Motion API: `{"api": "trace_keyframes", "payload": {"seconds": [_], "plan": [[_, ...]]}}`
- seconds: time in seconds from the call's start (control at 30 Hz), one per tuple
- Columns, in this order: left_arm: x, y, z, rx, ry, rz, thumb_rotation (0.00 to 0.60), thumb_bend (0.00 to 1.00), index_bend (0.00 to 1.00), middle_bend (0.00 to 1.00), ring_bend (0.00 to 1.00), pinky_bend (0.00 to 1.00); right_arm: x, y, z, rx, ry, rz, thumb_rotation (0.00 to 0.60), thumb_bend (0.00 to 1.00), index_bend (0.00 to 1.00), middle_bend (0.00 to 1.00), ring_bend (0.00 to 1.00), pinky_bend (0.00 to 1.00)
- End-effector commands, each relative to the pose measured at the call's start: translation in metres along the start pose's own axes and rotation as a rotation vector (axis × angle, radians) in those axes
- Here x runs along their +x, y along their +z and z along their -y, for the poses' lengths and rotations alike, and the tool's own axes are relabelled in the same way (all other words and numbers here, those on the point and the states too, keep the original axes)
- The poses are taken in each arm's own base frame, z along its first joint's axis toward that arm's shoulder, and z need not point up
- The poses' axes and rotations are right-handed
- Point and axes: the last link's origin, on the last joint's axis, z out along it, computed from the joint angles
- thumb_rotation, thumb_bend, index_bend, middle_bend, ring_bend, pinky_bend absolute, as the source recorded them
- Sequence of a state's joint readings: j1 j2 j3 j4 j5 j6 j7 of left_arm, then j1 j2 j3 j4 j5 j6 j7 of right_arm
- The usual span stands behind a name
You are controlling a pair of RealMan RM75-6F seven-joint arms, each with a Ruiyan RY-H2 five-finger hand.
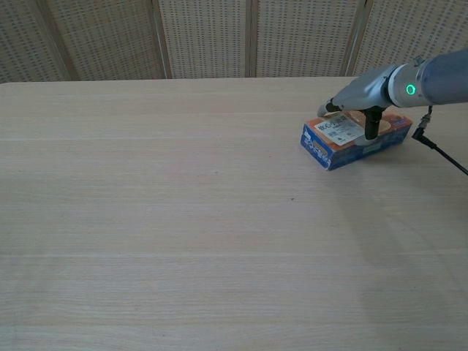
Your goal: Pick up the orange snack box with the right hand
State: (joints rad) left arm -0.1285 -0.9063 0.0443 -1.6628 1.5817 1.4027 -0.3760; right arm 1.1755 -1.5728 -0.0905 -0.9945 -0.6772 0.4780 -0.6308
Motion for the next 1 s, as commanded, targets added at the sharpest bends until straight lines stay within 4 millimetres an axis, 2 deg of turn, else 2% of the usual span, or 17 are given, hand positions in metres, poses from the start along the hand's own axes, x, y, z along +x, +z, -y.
{"api": "trace_keyframes", "payload": {"seconds": [0.03, 0.23, 0.57, 0.73, 1.0], "plan": [[0.000, 0.000, 0.001, 0.004, -0.002, 0.000, 0.600, 0.00, 0.07, 0.00, 0.00, 0.00, -0.002, 0.001, 0.002, 0.004, -0.008, 0.012, 0.546, 0.37, 0.00, 0.00, 0.00, 0.00], [0.001, -0.001, 0.001, 0.001, -0.002, -0.002, 0.600, 0.00, 0.07, 0.00, 0.00, 0.00, -0.008, 0.000, 0.001, -0.005, -0.007, 0.029, 0.524, 0.37, 0.00, 0.00, 0.00, 0.00], [-0.001, 0.001, -0.001, -0.006, -0.007, 0.004, 0.600, 0.00, 0.07, 0.00, 0.00, 0.00, 0.002, -0.010, -0.007, -0.029, -0.037, 0.006, 0.493, 0.34, 0.00, 0.00, 0.00, 0.00], [-0.001, 0.003, -0.001, -0.009, -0.005, 0.006, 0.600, 0.00, 0.07, 0.00, 0.00, 0.00, -0.002, -0.012, -0.008, -0.041, -0.050, 0.013, 0.494, 0.28, 0.00, 0.00, 0.00, 0.00], [-0.002, 0.002, -0.001, -0.004, -0.004, 0.008, 0.600, 0.00, 0.07, 0.00, 0.00, 0.00, -0.012, -0.004, -0.002, -0.034, -0.049, 0.036, 0.495, 0.27, 0.00, 0.00, 0.00, 0.00]]}}
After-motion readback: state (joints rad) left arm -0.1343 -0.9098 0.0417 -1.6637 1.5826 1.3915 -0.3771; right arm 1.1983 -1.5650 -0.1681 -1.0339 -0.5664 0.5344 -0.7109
